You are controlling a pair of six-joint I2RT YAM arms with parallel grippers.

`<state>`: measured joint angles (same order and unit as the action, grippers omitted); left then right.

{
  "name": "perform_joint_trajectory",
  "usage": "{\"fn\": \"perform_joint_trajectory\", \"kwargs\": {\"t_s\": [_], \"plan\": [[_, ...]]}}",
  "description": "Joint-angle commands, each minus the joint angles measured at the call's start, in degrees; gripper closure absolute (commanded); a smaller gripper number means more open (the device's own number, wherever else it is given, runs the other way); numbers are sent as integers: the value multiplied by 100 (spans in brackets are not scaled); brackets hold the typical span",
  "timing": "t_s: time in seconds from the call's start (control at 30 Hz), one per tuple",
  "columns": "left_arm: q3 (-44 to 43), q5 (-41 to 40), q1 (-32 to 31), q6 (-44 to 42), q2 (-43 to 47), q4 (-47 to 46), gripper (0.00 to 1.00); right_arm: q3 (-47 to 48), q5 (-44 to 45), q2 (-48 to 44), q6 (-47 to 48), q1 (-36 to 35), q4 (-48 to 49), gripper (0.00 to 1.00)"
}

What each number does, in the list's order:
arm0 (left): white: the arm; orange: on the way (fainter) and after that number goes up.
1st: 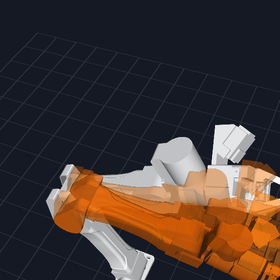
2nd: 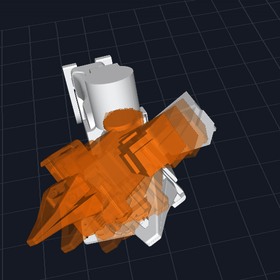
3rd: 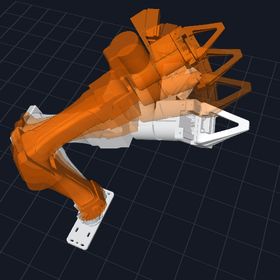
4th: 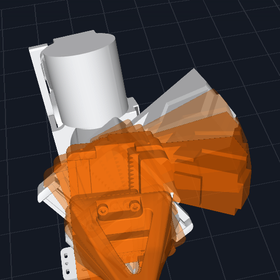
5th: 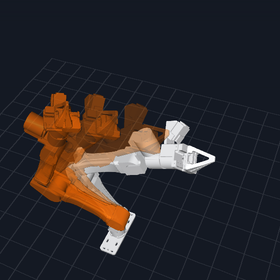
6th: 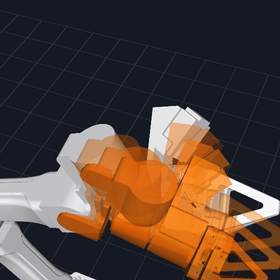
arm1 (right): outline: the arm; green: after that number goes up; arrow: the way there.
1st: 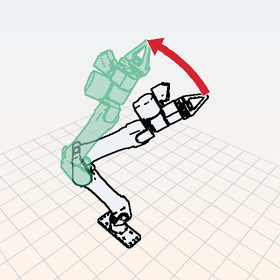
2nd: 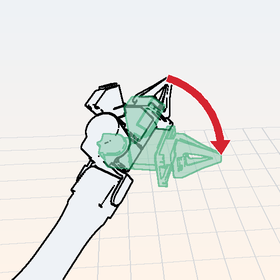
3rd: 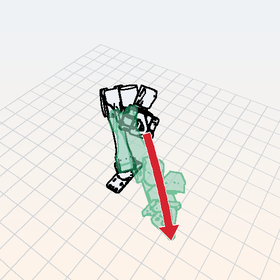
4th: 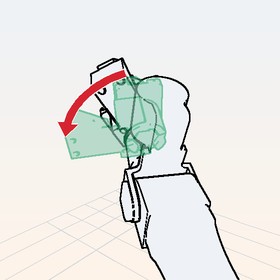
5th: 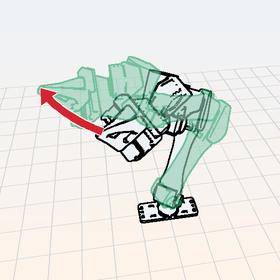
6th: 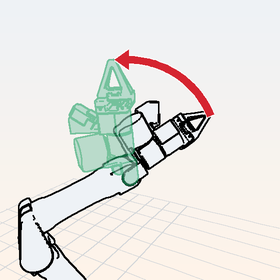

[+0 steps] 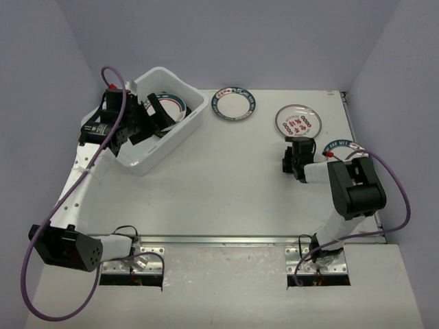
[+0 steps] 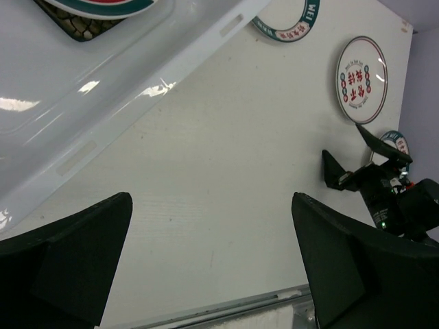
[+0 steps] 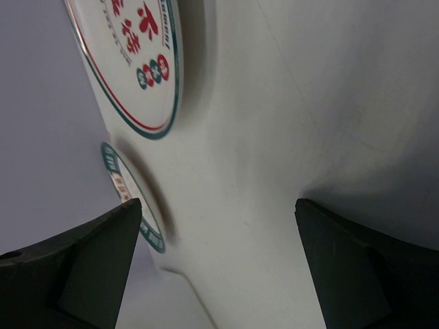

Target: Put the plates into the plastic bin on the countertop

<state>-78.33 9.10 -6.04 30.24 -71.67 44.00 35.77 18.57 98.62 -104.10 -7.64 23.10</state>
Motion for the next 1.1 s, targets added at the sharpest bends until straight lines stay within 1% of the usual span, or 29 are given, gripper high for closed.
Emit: {"fn": "perform_joint_trajectory", "kwargs": {"t_s": [0.0, 0.1, 0.2, 0.27, 0.33, 0.43, 0.5, 0.53, 0.6, 0.63, 0.67, 0.7, 0.73, 0.77, 0.8, 0.87, 0.9, 0.93, 1.07], "plan": [[-47, 307, -2, -97, 466, 25, 0, 285, 1065, 912, -1046, 30, -143, 4], [-131, 274, -2, -229, 542, 228, 0, 640, 1177, 1267, -1183, 76, -266, 5], [-138, 142, -2, -259, 643, 358, 0, 900, 1128, 1620, -1248, 151, -425, 11], [-86, 174, -2, -193, 717, 365, 0, 1104, 1057, 1851, -1306, 185, -438, 23], [-76, 228, -2, -157, 742, 383, 0, 1241, 958, 2005, -1307, 210, -447, 31], [-103, 169, -2, -181, 720, 450, 0, 1445, 779, 2289, -1460, 219, -447, 52], [-167, 156, -2, -220, 659, 520, 0, 1536, 680, 2420, -1556, 220, -431, 62], [-174, 171, -2, -220, 637, 513, 0, 1573, 665, 2442, -1534, 228, -394, 64], [-174, 237, -9, -213, 615, 484, 0, 1595, 540, 2516, -1357, 265, -172, 74], [-163, 272, -11, -211, 583, 456, 0, 1605, 393, 2547, -1122, 288, 82, 84], [-157, 298, -11, -211, 551, 427, 0, 1637, 231, 2550, -859, 311, 278, 92], [-157, 317, -11, -211, 526, 403, 0, 1681, 87, 2540, -626, 331, 398, 98], [-164, 327, -11, -226, 480, 385, 0, 1802, -75, 2510, -50, 348, 507, 100], [-165, 343, -11, -249, 470, 375, 0, 1827, -258, 2470, 73, 344, 542, 100], [-199, 387, -11, -262, 423, 353, 0, 1995, -475, 2426, 630, 342, 560, 100], [-262, 454, -22, -308, 350, 281, 0, 2082, -1263, 2215, 1294, 322, 817, 100], [-294, 463, -39, -314, 315, 261, 0, 2042, -1361, 2156, 1446, 312, 885, 100], [-321, 493, -73, -338, 256, 231, 0, 1886, -1736, 1923, 1600, 297, 1107, 100], [-366, 835, -81, -400, 90, 36, 0, 1587, -2912, 1165, 2134, 235, 1136, 100]]}}
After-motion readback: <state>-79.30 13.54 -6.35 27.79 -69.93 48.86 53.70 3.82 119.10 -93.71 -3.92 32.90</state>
